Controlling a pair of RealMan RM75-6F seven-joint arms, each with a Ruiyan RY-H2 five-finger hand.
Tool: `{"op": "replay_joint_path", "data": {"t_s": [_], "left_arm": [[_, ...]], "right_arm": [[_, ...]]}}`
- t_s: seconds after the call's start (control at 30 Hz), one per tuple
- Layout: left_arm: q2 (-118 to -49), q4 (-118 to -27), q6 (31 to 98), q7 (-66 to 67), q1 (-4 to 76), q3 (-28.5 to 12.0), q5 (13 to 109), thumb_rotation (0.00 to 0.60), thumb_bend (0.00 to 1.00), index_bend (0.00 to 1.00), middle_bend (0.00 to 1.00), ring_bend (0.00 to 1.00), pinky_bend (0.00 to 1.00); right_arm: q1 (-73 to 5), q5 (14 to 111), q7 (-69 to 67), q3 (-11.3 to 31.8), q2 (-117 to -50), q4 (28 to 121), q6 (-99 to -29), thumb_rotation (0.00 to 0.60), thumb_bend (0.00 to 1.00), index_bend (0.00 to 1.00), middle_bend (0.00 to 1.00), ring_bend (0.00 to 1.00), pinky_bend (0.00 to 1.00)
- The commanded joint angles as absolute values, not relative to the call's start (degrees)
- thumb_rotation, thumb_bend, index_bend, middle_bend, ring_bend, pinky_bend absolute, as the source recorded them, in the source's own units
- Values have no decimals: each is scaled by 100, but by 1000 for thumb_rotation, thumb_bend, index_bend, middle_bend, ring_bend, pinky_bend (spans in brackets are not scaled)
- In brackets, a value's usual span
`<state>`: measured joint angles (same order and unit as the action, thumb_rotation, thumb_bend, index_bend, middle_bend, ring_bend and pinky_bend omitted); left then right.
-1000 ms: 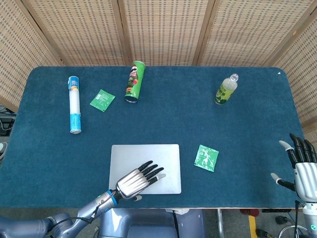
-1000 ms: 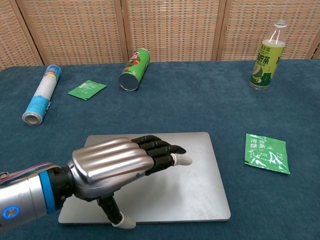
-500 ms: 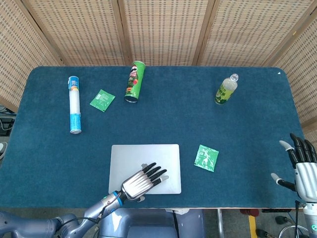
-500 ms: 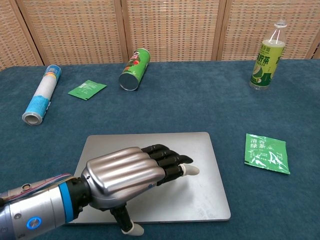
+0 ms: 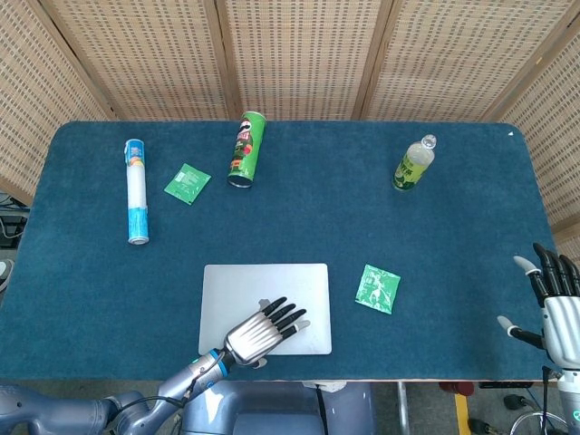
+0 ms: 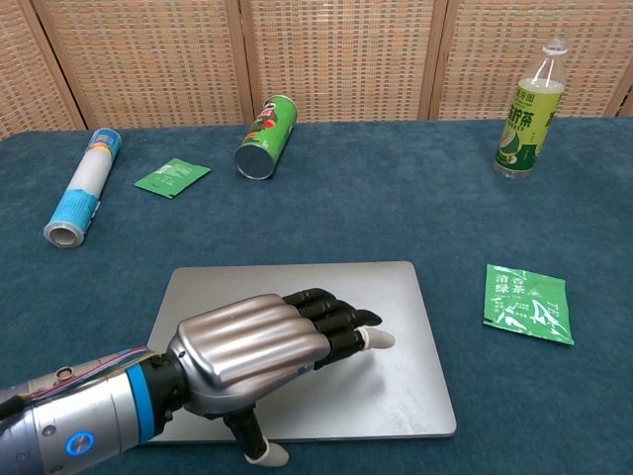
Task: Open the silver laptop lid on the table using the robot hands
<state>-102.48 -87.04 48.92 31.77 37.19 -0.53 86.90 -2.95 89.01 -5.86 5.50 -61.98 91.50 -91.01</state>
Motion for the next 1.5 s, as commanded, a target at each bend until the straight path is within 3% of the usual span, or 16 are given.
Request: {"op": "replay_joint_path", "data": {"t_s": [0.03, 0.37, 0.57, 0.9, 1.2, 1.5], "left_arm": [[-10221, -8696, 4934, 3176, 3727, -49, 8649, 600, 139, 0, 0, 0, 0], [-10180, -8674, 4945, 3172, 3792, -18, 8514, 600, 154, 0, 0, 0, 0], [-10208, -8619, 5019, 3232, 3824, 11, 8500, 600, 337, 0, 0, 0, 0], [-10151, -8634, 5175, 3448, 3888, -50, 8488, 600, 343, 0, 0, 0, 0], [-10100, -8677, 5351, 4025, 4034, -350, 8376, 600, 342, 0, 0, 0, 0], [-10038, -8797, 5808, 4722, 4191, -958, 8142, 600, 342, 0, 0, 0, 0]], "right_arm": [[-297, 8897, -596, 550, -6193, 9152, -9094, 600, 0, 174, 0, 0, 0], [-302, 8890, -580, 545, -6191, 9168, -9074, 600, 0, 174, 0, 0, 0], [-310, 8873, -615, 546, -6183, 9163, -9048, 600, 0, 174, 0, 0, 0], [-315, 8870, -645, 542, -6171, 9161, -9032, 600, 0, 174, 0, 0, 0], [-317, 8866, -653, 538, -6171, 9160, -9022, 600, 0, 174, 0, 0, 0], [-515, 9098, -464, 401, -6140, 9060, -8673, 600, 0, 184, 0, 0, 0]]}}
